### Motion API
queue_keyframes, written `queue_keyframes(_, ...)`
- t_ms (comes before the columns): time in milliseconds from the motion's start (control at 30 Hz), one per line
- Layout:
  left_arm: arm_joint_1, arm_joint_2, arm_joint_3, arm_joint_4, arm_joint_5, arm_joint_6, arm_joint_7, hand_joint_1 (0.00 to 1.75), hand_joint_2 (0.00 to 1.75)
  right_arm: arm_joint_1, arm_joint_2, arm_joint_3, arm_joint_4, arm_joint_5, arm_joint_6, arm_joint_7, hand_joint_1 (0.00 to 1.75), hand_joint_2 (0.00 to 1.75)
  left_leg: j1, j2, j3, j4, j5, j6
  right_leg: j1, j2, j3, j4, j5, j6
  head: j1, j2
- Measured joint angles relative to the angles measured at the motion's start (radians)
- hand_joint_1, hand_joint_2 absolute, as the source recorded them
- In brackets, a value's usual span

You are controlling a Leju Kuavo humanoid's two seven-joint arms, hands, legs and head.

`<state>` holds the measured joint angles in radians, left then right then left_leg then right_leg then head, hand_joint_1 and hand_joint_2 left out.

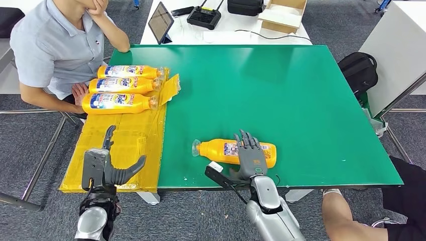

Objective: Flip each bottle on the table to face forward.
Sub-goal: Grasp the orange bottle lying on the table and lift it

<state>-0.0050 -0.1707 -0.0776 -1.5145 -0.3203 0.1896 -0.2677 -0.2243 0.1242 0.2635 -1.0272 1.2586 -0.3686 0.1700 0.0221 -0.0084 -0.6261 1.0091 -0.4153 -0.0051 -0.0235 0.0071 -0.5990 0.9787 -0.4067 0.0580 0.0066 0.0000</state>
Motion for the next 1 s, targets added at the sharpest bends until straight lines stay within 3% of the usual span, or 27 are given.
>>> queue_keyframes(333,0.042,-0.002,0.031,-0.03,0.005,0.0,0.007,0.0,1.75,0.101,-0.046,-0.01,-0.124,0.07,0.03,0.019,0.0,1.75,0.0,0.0,0.0,0.0,-0.001,0.0,0.0,0.0,0.0,0.0,0.0,0.0,0.0,0.0)
queue_keyframes(1000,0.05,-0.012,0.049,-0.031,0.007,-0.013,0.007,0.0,1.75,0.113,-0.077,-0.047,-0.159,0.075,0.009,0.019,0.0,1.75,0.0,0.0,0.0,0.0,0.0,0.0,0.0,0.0,0.0,0.0,0.0,0.0,0.0,0.0)
